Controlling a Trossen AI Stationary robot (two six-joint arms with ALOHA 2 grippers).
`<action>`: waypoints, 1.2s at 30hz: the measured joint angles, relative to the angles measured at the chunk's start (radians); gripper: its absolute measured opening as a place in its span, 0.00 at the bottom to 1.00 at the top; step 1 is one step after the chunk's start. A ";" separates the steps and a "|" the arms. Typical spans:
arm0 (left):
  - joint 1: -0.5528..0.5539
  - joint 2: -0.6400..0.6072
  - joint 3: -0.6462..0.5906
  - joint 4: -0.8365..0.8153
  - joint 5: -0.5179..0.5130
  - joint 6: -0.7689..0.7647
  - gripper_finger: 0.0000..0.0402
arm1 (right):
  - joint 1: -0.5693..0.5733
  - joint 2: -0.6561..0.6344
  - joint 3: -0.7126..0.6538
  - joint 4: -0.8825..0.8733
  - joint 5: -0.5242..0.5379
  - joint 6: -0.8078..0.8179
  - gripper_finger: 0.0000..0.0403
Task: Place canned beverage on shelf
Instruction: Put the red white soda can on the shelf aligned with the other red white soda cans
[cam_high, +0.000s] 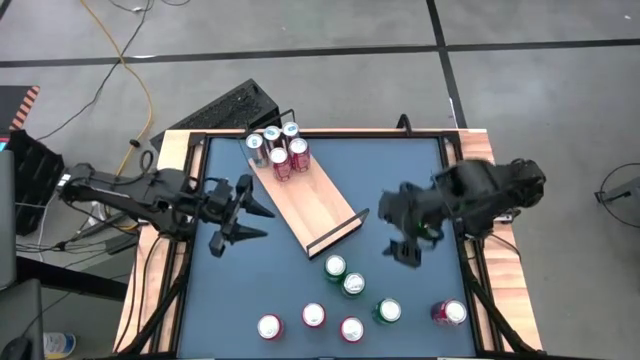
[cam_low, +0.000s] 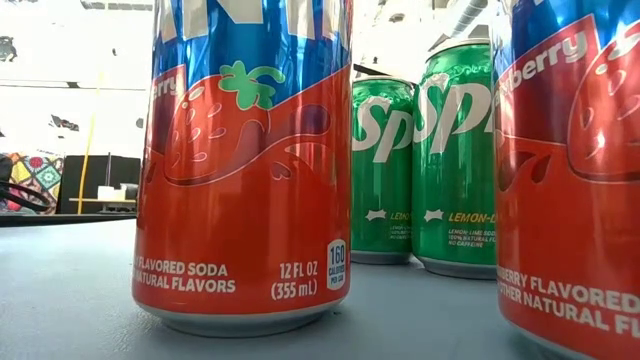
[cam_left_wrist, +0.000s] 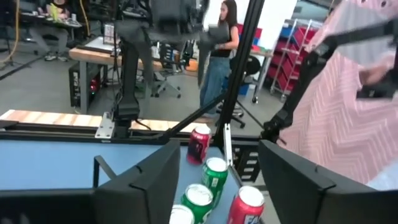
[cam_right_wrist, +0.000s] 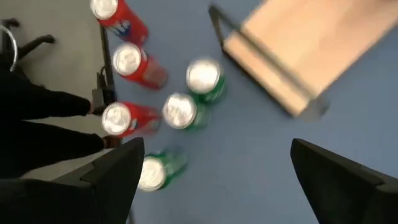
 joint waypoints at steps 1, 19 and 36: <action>-0.007 0.000 0.004 0.000 -0.012 -0.014 0.53 | 0.026 0.000 -0.028 -0.002 0.004 0.067 0.96; -0.013 0.000 0.010 -0.019 -0.075 -0.079 0.57 | 0.518 -0.013 -0.338 -0.002 -0.152 0.996 0.96; -0.012 0.000 0.010 -0.015 -0.212 -0.081 0.57 | 0.737 -0.068 -0.488 -0.001 -0.069 1.112 0.96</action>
